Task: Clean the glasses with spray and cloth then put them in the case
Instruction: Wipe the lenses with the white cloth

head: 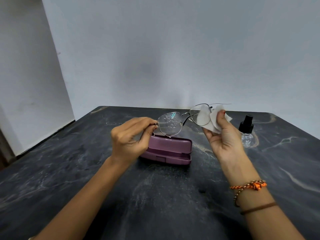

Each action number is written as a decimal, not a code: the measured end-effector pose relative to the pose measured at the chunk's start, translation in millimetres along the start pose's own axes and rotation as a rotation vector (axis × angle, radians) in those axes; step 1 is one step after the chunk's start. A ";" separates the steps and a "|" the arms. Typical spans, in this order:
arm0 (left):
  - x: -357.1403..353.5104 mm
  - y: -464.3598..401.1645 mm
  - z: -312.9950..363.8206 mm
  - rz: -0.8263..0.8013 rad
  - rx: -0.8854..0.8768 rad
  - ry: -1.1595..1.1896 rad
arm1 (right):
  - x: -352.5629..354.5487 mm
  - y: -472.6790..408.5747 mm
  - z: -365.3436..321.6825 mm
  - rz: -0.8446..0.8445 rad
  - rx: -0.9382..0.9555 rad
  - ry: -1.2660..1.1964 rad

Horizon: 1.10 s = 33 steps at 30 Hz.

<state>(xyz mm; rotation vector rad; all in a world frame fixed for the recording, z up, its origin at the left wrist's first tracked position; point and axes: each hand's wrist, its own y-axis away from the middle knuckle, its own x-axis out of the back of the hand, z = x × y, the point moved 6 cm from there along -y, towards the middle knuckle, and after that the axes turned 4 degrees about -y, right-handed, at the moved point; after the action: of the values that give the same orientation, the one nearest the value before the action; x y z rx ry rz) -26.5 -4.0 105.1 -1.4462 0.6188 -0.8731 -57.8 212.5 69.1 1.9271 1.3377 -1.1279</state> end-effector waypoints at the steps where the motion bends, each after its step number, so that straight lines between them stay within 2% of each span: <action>1: 1.4 -0.3 -2.3 0.023 0.047 0.015 | -0.8 -0.1 -0.9 0.001 0.001 -0.022; 7: 5.1 0.1 -10.7 0.116 0.219 0.069 | 0.0 0.3 -4.2 0.024 0.011 -0.075; 11: 7.3 -0.7 -8.8 0.119 0.176 0.028 | -2.2 2.4 2.4 -0.011 -0.001 -0.005; 16: 6.1 0.9 -8.3 0.118 0.149 -0.026 | -5.9 9.3 27.1 -0.082 -0.106 0.184; 24: 4.2 2.8 -4.9 0.109 0.138 -0.057 | -13.6 22.5 59.8 -0.113 -0.190 0.094; 33: -0.5 3.3 3.4 0.028 -0.026 -0.195 | -19.3 28.7 68.2 -0.131 -0.205 -0.029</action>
<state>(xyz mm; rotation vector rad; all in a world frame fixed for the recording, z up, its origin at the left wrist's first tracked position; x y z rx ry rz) -23.5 -1.9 102.0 -1.5217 0.5035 -0.6942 -56.9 138.5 50.0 1.6919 1.5186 -1.0313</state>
